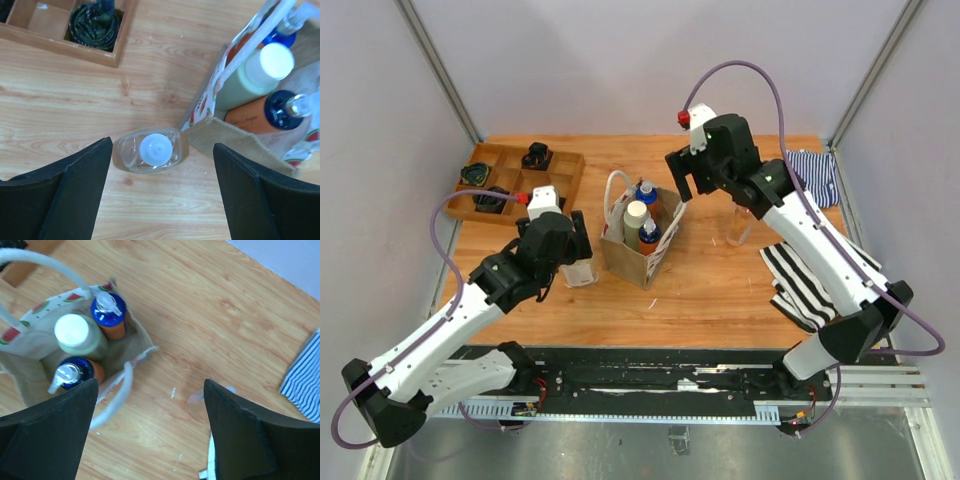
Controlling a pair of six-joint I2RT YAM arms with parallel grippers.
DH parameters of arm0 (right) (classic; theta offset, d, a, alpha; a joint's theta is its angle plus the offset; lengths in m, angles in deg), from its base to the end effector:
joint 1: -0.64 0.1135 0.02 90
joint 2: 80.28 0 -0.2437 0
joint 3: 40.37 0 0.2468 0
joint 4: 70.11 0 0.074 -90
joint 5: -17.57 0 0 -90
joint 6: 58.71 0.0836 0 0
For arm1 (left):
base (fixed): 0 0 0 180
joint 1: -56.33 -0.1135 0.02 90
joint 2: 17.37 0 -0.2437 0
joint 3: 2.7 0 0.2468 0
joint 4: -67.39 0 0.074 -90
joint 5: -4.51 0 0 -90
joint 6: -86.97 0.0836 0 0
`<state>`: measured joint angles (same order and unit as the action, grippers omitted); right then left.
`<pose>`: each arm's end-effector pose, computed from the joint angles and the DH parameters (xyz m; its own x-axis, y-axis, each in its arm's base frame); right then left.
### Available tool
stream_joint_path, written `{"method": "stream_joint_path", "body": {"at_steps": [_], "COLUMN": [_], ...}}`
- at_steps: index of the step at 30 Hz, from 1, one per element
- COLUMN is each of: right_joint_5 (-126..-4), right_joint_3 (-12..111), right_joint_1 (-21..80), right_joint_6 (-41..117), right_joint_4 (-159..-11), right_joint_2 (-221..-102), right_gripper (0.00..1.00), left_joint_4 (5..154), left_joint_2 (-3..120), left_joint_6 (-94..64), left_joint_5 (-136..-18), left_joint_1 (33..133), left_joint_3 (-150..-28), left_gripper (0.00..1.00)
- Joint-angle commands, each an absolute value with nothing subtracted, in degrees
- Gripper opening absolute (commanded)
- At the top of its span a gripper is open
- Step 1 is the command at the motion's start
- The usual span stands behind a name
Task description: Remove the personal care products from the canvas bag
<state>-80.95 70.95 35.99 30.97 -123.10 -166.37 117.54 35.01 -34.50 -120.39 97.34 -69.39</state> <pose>0.3051 0.2012 0.3889 -0.3773 -0.2744 -0.8845 -0.4674 0.8810 -0.0739 0.2019 -0.1122 0.2841 -0.4751 -0.1543 -0.8663 -0.0702 0.9880 -0.1375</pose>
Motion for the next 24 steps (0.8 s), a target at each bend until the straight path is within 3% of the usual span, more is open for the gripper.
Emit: {"method": "stream_joint_path", "body": {"at_steps": [1,4,15,19,24], "right_joint_5": [-73.32,-70.35,-65.94,-64.19,-63.07], "right_joint_3": [76.1,77.15,76.48,74.77,73.12], "right_joint_1": [38.06,39.21,41.57,42.22,42.96], "right_joint_6": [31.08,31.43,34.96,36.41,37.72], "right_joint_4": [-126.08,-125.65,-125.4,-125.41,-125.39], "right_joint_2": [-172.01,-175.06,-184.32,-186.06,-187.15], "right_gripper": [0.83,0.72,0.64,0.47,0.47], "left_joint_4": [119.73,118.38,112.62,111.48,111.22], "left_joint_2": [35.72,36.83,51.46,53.33,55.31], "left_joint_6": [-37.01,-35.68,-30.92,-30.72,-30.63], "left_joint_5": [-122.32,-120.46,-111.34,-109.92,-109.2], "left_joint_1": [97.63,97.67,97.69,97.68,97.63], "left_joint_3": [-76.05,-80.22,-97.03,-97.82,-98.58], "left_gripper": [0.87,0.85,0.8,0.8,0.8]}}
